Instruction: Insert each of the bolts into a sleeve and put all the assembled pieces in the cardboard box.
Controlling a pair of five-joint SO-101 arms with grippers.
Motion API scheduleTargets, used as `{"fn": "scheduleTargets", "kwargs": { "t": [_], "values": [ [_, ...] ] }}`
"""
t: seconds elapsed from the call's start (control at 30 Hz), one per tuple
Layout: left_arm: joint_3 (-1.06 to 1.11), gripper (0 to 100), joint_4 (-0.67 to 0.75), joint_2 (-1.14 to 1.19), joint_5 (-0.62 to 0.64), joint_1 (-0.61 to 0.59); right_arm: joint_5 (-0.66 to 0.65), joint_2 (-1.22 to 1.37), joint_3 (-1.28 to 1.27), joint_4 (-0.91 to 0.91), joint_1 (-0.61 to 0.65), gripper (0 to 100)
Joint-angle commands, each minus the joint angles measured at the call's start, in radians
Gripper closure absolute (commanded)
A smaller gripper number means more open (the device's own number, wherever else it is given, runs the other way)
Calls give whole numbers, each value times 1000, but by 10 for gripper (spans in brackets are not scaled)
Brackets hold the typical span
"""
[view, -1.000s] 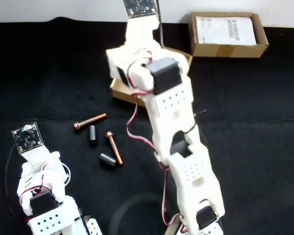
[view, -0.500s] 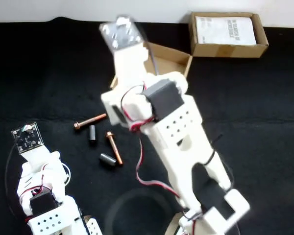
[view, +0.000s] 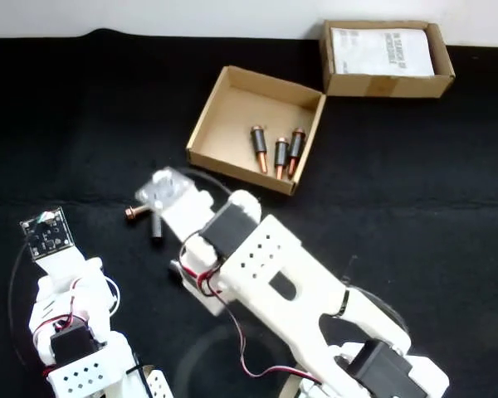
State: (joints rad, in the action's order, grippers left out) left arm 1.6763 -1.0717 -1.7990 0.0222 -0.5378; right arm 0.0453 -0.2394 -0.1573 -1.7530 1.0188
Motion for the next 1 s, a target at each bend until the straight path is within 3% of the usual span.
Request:
{"fn": "scheduleTargets", "kwargs": {
  "t": [0.0,0.23,0.47,0.73,0.97],
  "values": [
    [19,991,-5,-7,-6,-7,-48,-45,-79,33,5,987],
    [19,991,-5,-7,-6,-8,-52,-44,-239,274,5,977],
    [19,991,-5,-7,-6,-8,-48,-42,-344,467,4,789],
    [19,991,-5,-7,-6,-8,-52,87,-361,588,4,788],
    [19,991,-5,-7,-6,-8,-54,255,-213,619,7,788]
  ]
}}
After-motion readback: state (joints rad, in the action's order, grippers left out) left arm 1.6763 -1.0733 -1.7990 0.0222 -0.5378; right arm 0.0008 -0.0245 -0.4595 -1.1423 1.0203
